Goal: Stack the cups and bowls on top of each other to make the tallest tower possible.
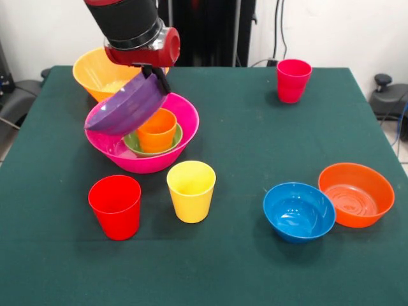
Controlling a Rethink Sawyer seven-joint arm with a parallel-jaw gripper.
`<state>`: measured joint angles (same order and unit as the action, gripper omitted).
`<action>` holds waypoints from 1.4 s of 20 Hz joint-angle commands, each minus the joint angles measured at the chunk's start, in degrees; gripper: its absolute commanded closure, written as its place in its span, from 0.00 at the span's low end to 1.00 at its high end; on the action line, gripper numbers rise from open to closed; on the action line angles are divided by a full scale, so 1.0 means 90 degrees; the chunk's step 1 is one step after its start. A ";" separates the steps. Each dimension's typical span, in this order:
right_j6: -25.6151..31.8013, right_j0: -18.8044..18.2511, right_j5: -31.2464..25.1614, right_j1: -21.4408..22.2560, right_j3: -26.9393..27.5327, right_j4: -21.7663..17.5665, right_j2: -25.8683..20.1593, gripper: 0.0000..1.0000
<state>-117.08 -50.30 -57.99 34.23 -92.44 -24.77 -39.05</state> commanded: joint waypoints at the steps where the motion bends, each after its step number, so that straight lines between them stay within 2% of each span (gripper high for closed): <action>1: 0.1050 0.0346 0.0599 -0.0036 0.0125 -0.0561 -0.0141 0.00; 15: 0.0947 0.0408 0.0721 -0.0125 0.0151 -0.0524 -0.0095 0.00; 19: 0.0875 0.0337 0.0890 -0.0079 -0.0093 -0.0518 -0.0117 0.00; 28: 0.0744 0.0358 0.1054 -0.0084 -0.0236 -0.0566 -0.0092 0.00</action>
<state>-117.08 -48.77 -54.28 34.24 -92.54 -26.45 -39.27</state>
